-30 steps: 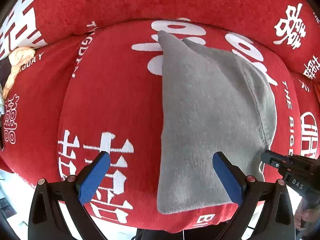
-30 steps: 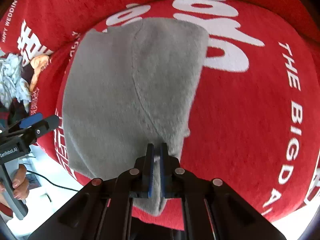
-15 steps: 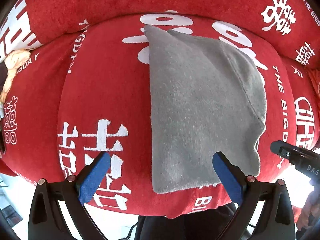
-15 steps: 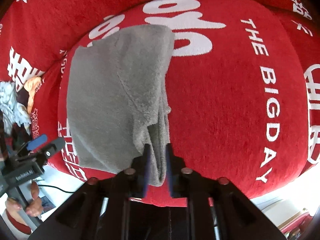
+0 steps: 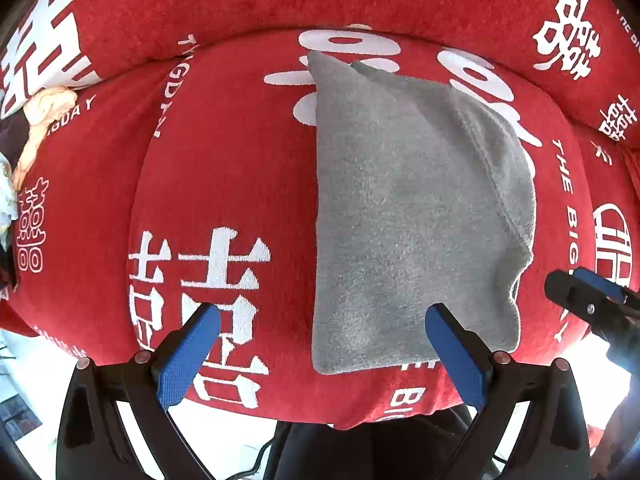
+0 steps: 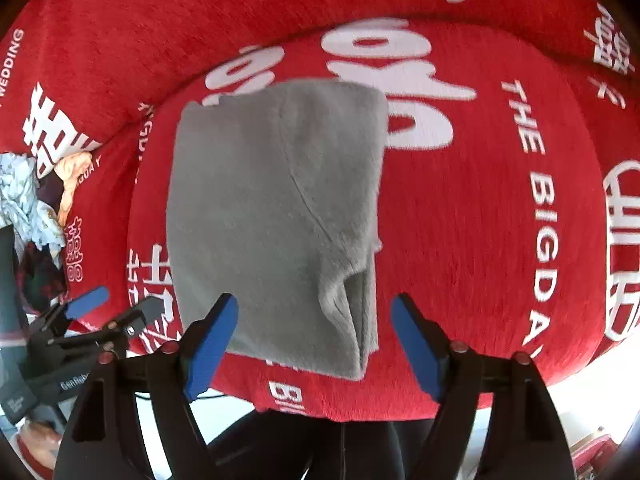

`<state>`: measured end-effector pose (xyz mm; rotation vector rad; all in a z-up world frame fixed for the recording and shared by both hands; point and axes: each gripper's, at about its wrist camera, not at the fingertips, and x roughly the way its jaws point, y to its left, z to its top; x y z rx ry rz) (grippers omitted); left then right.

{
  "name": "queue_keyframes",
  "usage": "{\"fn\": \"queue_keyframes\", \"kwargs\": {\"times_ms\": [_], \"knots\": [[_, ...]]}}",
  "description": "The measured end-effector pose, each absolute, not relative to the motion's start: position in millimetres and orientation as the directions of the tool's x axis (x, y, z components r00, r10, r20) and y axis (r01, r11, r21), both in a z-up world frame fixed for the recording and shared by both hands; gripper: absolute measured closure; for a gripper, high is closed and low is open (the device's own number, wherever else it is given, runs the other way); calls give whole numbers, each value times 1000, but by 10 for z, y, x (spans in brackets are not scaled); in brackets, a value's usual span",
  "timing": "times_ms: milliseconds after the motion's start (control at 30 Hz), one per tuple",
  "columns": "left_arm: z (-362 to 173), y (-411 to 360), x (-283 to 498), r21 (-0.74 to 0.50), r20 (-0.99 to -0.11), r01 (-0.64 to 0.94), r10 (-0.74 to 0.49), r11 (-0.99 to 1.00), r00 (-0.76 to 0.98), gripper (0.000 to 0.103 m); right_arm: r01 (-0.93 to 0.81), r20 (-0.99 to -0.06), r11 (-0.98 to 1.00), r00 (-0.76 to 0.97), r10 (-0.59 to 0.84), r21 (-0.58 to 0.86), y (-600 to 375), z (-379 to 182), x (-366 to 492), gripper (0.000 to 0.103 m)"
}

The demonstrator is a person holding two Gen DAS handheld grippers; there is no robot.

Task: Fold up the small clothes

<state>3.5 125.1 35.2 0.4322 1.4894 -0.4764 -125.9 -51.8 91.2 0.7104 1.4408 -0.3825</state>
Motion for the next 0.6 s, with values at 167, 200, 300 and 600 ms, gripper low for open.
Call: {"fn": "queue_keyframes", "kwargs": {"times_ms": [167, 200, 300, 600], "knots": [[382, 1232, 27, -6, -999, 565, -32, 825, 36, 1, 635, -986, 755, 122, 115, 167, -470, 976, -1146, 0], [389, 1227, 28, -6, -999, 564, -33, 826, 38, 1, 637, -986, 753, 119, 116, 165, -469, 977, -1131, 0], [401, 1226, 43, -10, -999, 561, -37, 828, 36, 1, 651, -991, 747, 84, 101, 132, -457, 956, -1107, 0], [418, 1220, 80, 4, -998, 561, -31, 828, 54, 1, 630, -999, 776, -5, 52, 37, -373, 907, -1025, 0]]}}
